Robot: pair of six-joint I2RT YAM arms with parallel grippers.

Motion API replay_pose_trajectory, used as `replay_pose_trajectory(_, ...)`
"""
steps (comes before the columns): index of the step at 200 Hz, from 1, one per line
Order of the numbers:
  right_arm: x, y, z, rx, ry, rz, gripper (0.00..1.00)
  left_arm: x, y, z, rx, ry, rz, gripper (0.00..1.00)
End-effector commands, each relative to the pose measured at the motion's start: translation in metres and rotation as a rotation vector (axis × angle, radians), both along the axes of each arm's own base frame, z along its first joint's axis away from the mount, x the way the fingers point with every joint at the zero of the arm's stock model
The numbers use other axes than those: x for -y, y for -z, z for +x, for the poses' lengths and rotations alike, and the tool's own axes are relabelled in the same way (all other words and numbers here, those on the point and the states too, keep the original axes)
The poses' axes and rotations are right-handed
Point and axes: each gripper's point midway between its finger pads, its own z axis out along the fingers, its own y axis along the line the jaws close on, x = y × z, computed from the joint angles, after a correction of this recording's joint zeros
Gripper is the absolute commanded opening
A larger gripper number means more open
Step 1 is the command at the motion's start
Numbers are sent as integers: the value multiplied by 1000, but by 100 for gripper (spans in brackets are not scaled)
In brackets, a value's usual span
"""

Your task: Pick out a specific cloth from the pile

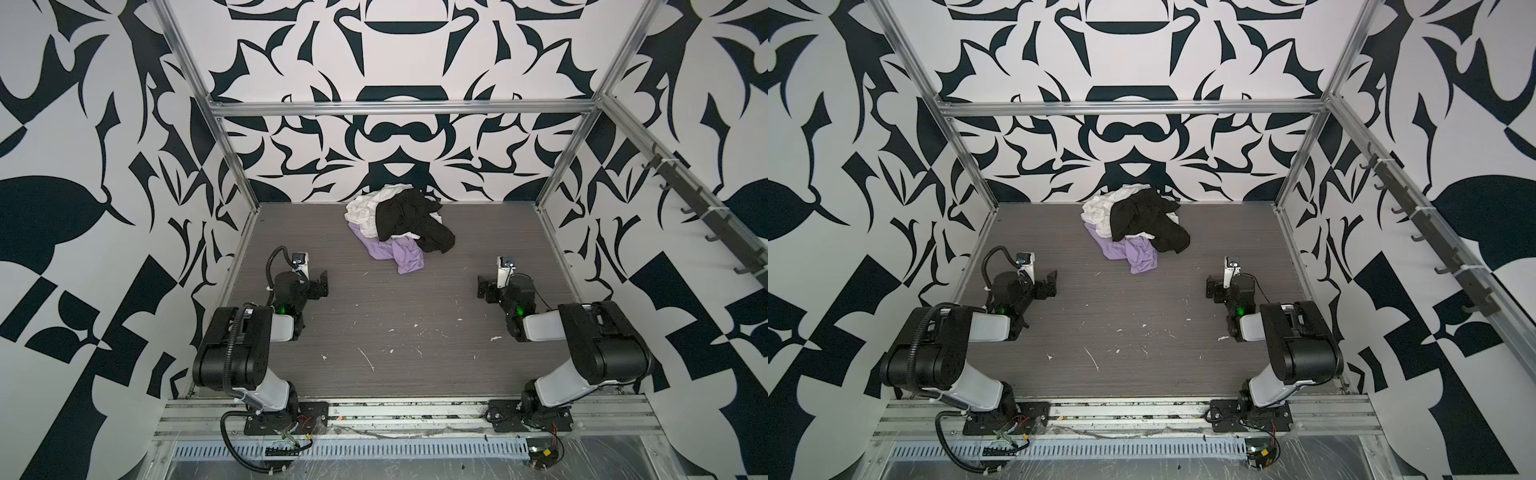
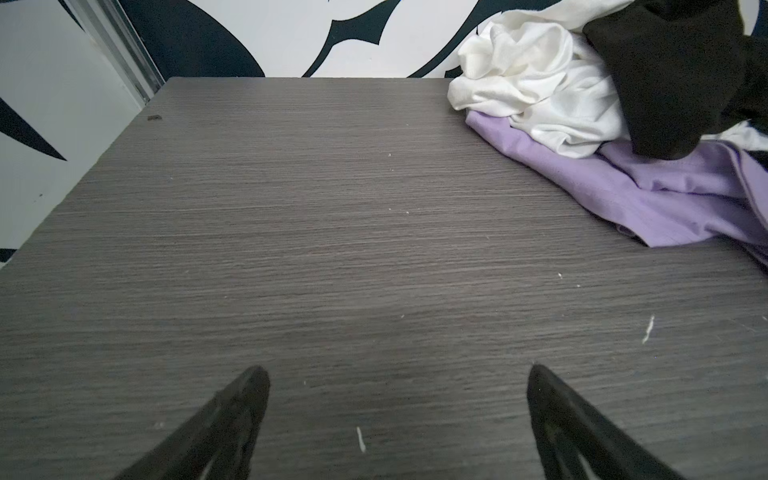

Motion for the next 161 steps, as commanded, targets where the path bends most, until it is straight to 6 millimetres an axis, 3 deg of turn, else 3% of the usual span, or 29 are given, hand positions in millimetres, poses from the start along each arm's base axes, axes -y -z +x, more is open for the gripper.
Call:
replay_pose_trajectory(1,-1,-18,11,53,-4,-5,99,1,-6,4,21,8,3,99)
replay_pose_trajectory(161,-1,-18,10,54,-7,-1,99,0,-6,4,20,6,2,99)
